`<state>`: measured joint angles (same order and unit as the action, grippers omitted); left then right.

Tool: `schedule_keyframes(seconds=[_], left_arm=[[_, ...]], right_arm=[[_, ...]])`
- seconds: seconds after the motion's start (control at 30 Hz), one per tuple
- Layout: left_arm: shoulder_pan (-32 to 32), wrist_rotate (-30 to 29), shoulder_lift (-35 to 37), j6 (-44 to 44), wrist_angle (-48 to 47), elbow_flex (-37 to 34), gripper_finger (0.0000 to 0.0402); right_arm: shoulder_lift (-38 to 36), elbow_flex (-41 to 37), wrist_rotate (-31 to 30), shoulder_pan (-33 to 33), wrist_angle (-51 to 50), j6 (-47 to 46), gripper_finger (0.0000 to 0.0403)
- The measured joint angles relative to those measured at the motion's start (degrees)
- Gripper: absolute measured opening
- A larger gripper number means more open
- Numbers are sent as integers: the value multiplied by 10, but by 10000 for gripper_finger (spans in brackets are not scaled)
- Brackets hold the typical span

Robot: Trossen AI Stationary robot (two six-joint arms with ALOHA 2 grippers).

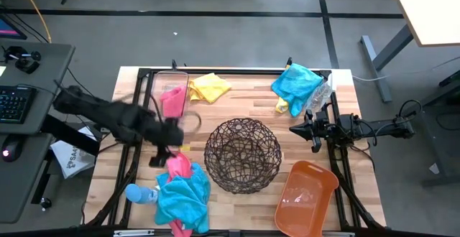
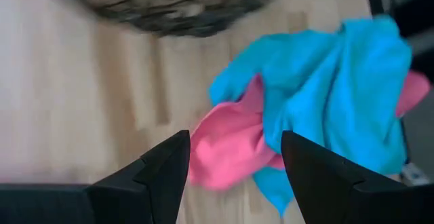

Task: Sort microfiber towel by color & place in baskets
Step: Put the pink towel into the transparent bin

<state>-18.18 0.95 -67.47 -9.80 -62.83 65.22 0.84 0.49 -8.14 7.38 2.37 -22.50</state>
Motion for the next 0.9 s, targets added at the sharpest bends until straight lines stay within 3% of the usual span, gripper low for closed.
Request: schedule_keyframes(seconds=[0.23,0.4,0.6,0.9], left_arm=[[-42,12,-51,51,146,-127,218],[-45,13,-88,146,200,-181,218],[-45,13,-130,233,277,-211,218],[-44,14,-181,266,314,-213,207]], right_arm=[[0,0,-1,0,0,0,0],[0,0,-2,0,0,0,0],[0,0,-2,0,0,0,0],[0,0,-2,0,0,0,0]])
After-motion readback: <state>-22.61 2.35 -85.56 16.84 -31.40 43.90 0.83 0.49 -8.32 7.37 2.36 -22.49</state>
